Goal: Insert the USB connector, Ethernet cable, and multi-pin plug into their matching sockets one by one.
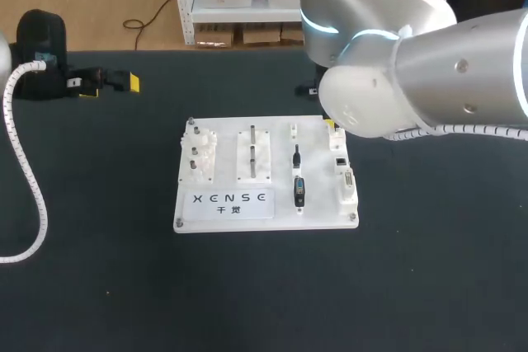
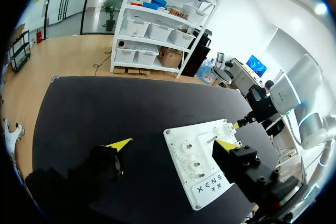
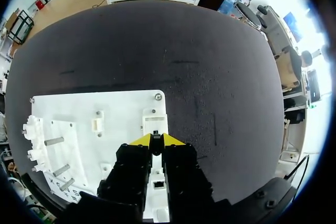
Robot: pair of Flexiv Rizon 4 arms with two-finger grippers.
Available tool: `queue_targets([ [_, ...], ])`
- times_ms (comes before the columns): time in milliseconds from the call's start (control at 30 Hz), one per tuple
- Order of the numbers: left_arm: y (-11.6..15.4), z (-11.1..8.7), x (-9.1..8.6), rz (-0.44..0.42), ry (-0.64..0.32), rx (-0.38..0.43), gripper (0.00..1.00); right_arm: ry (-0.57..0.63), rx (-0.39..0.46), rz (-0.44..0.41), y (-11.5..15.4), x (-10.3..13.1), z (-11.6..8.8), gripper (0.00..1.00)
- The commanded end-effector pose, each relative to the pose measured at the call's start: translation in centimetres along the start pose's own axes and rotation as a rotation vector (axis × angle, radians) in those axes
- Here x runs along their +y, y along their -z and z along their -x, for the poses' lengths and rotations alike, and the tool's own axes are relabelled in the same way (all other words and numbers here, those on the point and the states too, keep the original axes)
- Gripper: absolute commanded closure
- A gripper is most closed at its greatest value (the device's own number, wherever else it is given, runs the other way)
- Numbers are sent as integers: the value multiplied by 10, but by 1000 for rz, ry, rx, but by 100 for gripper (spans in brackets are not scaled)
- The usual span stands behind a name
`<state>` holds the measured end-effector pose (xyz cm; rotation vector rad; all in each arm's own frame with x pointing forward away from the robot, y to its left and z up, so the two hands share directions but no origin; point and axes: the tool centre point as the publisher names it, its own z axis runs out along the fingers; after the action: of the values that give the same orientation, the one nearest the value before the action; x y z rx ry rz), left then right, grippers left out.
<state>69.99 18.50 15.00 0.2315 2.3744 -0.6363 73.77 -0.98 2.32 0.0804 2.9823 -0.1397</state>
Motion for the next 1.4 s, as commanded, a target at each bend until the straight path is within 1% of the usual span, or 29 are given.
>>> queue_targets([
  [33, 0, 0, 0, 0, 0, 0, 0, 0, -1, 0, -4, 1, 0, 100],
  [533, 0, 0, 0, 0, 0, 0, 0, 8, -4, 1, -5, 5, 0, 100],
  [1100, 0, 0, 0, 0, 0, 0, 0, 0, 1, 1, -7, -1, 0, 100],
  [1400, 0, 0, 0, 0, 0, 0, 0, -23, 43, 14, -17, -3, -2, 100],
])
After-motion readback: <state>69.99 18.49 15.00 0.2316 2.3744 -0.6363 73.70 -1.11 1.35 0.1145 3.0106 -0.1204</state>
